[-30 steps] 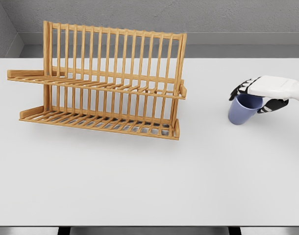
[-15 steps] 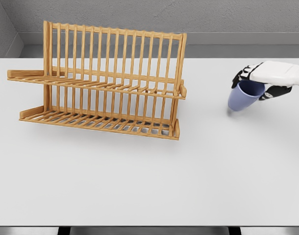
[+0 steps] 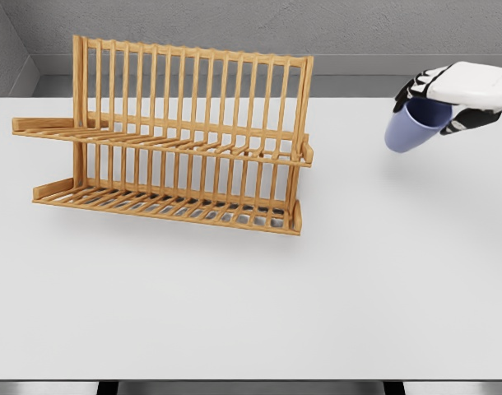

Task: Right arm put cup on second shelf

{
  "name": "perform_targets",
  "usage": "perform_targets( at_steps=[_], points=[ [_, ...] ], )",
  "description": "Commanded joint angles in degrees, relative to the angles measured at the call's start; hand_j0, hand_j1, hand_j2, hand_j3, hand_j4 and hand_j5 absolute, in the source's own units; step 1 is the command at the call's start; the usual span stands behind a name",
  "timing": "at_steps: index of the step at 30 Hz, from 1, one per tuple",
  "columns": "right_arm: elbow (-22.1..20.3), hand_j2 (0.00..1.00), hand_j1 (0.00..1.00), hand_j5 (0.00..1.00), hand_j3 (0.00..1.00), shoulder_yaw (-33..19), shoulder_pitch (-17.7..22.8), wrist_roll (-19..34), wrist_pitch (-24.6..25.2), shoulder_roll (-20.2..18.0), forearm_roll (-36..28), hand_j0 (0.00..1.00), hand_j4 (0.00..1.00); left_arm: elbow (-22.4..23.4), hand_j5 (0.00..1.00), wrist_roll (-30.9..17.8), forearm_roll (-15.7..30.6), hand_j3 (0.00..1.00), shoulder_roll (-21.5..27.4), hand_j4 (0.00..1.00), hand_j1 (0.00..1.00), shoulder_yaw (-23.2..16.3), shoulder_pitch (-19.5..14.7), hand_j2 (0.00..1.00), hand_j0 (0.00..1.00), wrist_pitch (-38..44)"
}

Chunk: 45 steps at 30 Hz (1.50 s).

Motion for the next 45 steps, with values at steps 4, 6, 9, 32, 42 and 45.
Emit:
perform_targets(
  at_steps=[4, 6, 9, 32, 42, 45],
  points=[
    [-1.45, 0.61, 0.61, 0.61, 0.61, -1.33, -0.79, -0.02, 0.17, -0.02, -0.32, 0.61, 0.61, 0.00, 1.00, -0.01, 0.03, 1.00, 0.00, 1.00, 1.00, 0.00, 0.00, 1.00, 1.00, 0.00],
    [-2.41, 0.61, 0.61, 0.61, 0.61, -1.59, -1.05, -0.02, 0.17, -0.02, -0.32, 0.61, 0.61, 0.00, 1.00, -0.01, 0.03, 1.00, 0.00, 1.00, 1.00, 0.00, 0.00, 1.00, 1.00, 0.00],
    [-5.14, 0.61, 0.61, 0.61, 0.61, -1.59, -1.05, -0.02, 0.17, -0.02, -0.32, 0.61, 0.61, 0.00, 1.00, -0.01, 0.03, 1.00, 0.00, 1.00, 1.00, 0.00, 0.00, 1.00, 1.00, 0.00],
    [-18.94, 0.61, 0.61, 0.61, 0.61, -1.42, -2.29, -0.02, 0.17, 3.32, -0.40, 0.61, 0.61, 0.00, 1.00, -0.01, 0.03, 1.00, 0.00, 1.00, 1.00, 0.00, 0.00, 1.00, 1.00, 0.00],
    [-23.33, 0.61, 0.61, 0.61, 0.61, -0.80, -2.99, -0.02, 0.17, 5.16, -0.32, 0.61, 0.61, 0.00, 1.00, -0.01, 0.03, 1.00, 0.00, 1.00, 1.00, 0.00, 0.00, 1.00, 1.00, 0.00],
    [-23.33, 0.61, 0.61, 0.61, 0.61, -0.71, -3.60, -0.02, 0.17, 6.04, -0.40, 0.61, 0.61, 0.00, 1.00, -0.01, 0.03, 1.00, 0.00, 1.00, 1.00, 0.00, 0.00, 1.00, 1.00, 0.00]
  ],
)
